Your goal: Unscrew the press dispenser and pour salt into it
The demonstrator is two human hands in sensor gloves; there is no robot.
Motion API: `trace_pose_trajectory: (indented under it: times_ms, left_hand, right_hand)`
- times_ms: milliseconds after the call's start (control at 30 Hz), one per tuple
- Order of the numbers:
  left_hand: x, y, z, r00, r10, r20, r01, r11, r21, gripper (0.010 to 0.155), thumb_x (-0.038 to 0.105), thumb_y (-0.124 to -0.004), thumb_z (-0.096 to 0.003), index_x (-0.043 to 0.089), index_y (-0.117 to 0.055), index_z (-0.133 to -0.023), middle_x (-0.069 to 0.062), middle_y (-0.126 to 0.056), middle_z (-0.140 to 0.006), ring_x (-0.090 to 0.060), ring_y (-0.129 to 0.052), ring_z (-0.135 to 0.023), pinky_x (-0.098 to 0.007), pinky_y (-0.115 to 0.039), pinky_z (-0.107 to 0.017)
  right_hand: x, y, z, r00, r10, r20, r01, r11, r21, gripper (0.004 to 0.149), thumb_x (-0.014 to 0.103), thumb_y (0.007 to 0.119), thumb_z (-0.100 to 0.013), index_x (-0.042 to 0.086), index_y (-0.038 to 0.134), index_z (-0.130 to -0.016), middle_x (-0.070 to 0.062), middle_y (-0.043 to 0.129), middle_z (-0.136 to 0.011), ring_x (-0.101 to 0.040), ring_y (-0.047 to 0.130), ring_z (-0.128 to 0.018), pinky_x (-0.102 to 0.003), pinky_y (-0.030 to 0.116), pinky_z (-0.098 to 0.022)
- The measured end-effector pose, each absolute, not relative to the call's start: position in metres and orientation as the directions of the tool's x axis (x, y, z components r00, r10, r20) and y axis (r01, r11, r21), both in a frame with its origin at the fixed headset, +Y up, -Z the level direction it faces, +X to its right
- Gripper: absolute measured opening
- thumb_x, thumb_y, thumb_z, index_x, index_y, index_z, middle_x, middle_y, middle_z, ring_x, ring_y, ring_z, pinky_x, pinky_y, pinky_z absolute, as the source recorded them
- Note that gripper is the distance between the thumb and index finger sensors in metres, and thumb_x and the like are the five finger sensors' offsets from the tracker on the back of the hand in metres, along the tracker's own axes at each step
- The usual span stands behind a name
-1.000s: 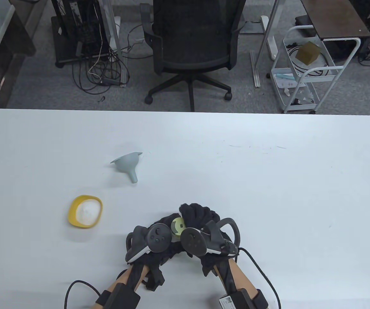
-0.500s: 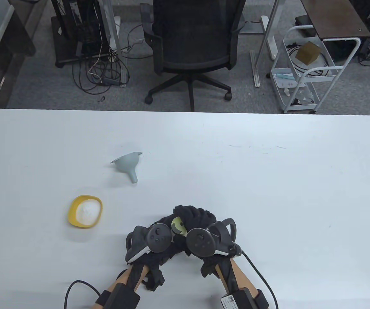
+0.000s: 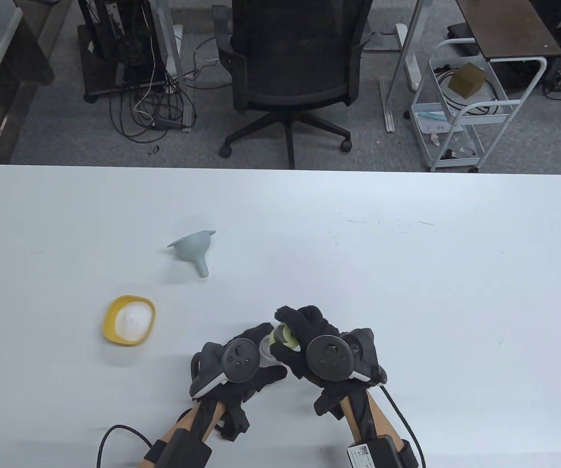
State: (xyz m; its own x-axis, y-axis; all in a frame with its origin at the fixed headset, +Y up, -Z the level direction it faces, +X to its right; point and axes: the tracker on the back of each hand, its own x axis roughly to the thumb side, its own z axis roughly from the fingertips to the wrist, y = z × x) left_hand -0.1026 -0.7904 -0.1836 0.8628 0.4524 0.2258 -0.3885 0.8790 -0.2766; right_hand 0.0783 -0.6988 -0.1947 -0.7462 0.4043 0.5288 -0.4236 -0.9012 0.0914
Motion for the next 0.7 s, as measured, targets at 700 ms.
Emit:
trace_pose_trajectory:
  times_ms: [700]
  left_hand:
    - [-0.171, -0.771, -0.189, 0.788, 0.606, 0.103, -0.590, 0.793, -0.154, 0.111, 0.066, -0.084, -0.0380, 0.005, -0.043, -0.121, -0.022, -0.063, -0.118, -0.046, -0.075, -0.102, -0.066, -0.065, -0.069]
  right_hand:
    - [0.132, -0.703, -0.209, -0.893, 0.294, 0.340, -0.324, -0.946, -0.032, 0.073, 0.053, 0.078, -0.055, 0.008, 0.057, -0.110, -0.030, 0.070, -0.087, -0.029, 0.091, -0.062, -0.051, 0.086, -0.050]
